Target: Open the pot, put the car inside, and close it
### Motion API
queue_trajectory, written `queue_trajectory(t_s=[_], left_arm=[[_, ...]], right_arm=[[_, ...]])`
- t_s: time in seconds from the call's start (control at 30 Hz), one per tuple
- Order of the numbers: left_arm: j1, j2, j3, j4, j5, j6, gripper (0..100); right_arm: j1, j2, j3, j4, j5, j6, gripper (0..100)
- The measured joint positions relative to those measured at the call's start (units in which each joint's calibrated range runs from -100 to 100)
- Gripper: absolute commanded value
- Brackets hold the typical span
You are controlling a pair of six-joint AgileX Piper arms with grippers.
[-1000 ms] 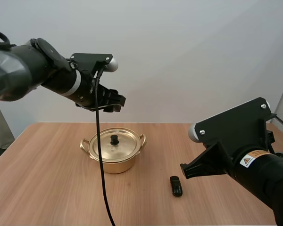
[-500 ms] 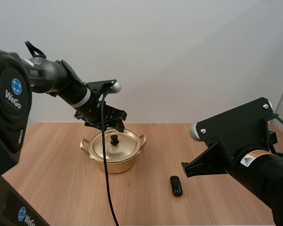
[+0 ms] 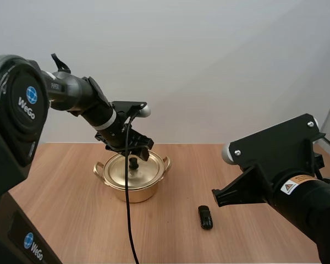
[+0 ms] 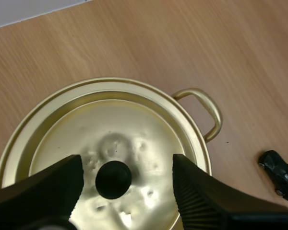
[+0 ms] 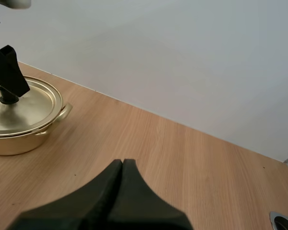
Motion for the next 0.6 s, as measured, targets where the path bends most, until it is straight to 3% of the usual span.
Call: queue_trajectory(t_s=[0.17,0.47,0.53,0.6], left_arm=[[0.01,0.14,0.00,2.78,-2.65,-0.91,88],[0.01,4.68,0.00,2.78,-2.02,-0.91,77],[0.01,5.00,0.00,2.78,-2.24,-0.91,60],[0.01,5.12,0.00,2.66,-2.60,-0.91,22]], right_arm=[[0.00,0.00,0.00,0.00,0.00,0.00,0],[0.00,0.00,0.00,0.00,0.00,0.00,0],[0.00,0.00,0.00,0.00,0.00,0.00,0],[0.00,0.00,0.00,0.00,0.00,0.00,0]])
